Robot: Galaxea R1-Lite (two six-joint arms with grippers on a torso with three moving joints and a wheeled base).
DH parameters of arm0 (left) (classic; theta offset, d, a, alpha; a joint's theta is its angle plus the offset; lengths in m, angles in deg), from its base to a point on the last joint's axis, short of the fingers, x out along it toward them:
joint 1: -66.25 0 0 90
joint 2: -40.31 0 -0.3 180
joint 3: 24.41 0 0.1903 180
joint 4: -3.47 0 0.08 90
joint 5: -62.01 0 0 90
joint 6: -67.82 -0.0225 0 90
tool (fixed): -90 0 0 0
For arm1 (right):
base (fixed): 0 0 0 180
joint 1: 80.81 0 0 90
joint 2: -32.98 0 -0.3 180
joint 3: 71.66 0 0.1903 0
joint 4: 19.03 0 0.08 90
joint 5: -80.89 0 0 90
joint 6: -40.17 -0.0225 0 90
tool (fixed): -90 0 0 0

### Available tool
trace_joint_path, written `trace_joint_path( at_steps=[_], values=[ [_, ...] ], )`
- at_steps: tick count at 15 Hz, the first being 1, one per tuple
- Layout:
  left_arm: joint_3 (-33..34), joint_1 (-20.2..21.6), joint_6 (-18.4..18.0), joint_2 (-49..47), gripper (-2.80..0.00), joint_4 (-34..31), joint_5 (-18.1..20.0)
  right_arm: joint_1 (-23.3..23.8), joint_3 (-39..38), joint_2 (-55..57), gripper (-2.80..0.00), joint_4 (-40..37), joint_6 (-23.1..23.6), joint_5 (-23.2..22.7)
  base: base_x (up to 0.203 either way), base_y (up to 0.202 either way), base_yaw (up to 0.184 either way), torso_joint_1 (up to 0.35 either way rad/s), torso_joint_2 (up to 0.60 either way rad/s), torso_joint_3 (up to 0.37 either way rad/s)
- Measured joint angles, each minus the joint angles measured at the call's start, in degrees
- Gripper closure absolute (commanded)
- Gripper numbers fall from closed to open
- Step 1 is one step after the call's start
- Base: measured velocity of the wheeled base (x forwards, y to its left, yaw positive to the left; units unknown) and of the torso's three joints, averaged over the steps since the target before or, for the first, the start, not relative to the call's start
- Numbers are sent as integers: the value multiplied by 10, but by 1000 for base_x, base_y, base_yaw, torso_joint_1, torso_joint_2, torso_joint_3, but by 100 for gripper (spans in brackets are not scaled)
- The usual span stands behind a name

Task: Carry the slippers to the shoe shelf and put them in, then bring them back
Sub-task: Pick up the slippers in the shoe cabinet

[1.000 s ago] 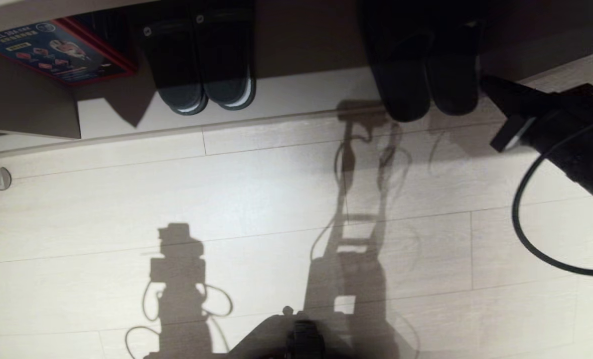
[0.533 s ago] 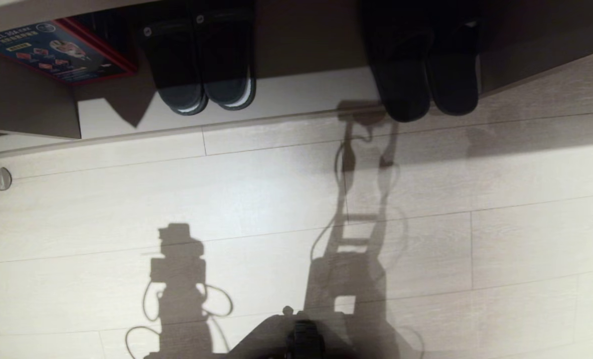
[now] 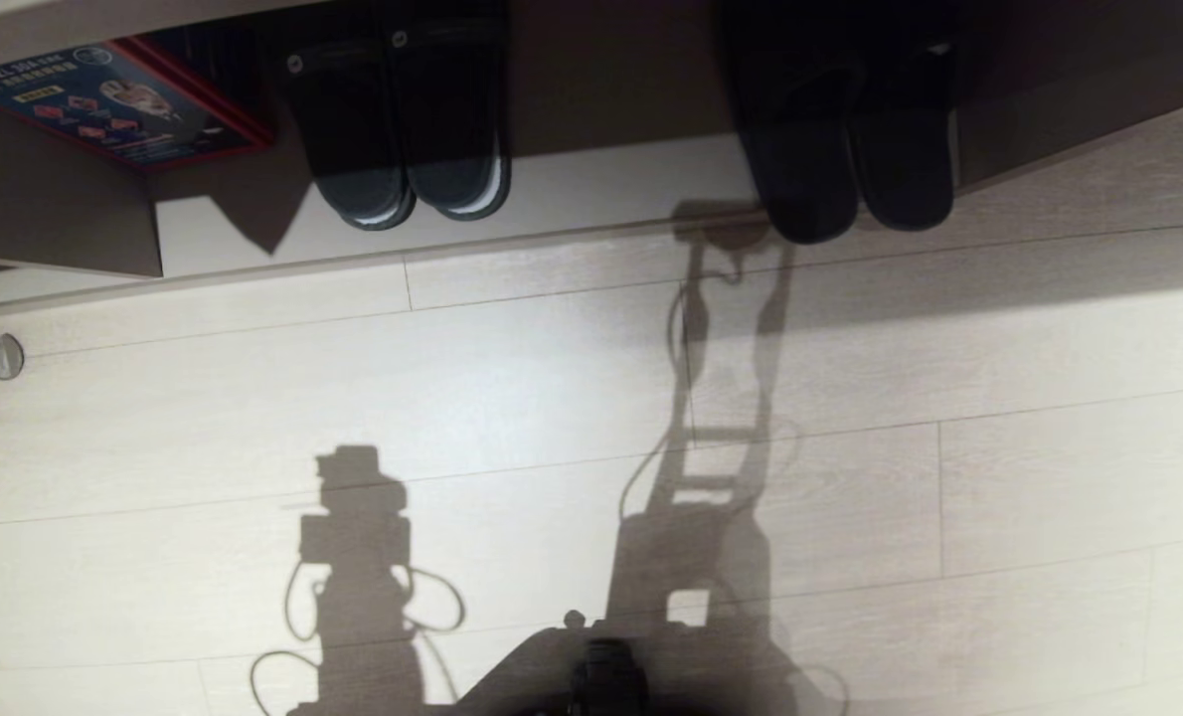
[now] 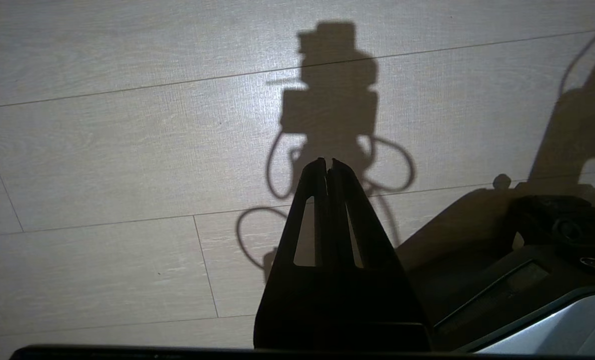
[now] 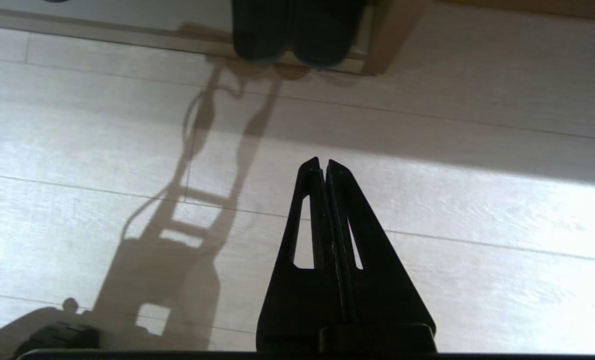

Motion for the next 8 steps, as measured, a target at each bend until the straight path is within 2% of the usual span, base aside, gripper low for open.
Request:
trace_joint_path(
  at_steps=[4,8],
  values=[
    [0,0,0,0,0,0,0,17,-76,-131,0,-117,-9,2,0,0,0,0,0,0],
    [0,0,0,0,0,0,0,21,-174,-171,0,-135,-12,25,0,0,0,0,0,0]
  ],
)
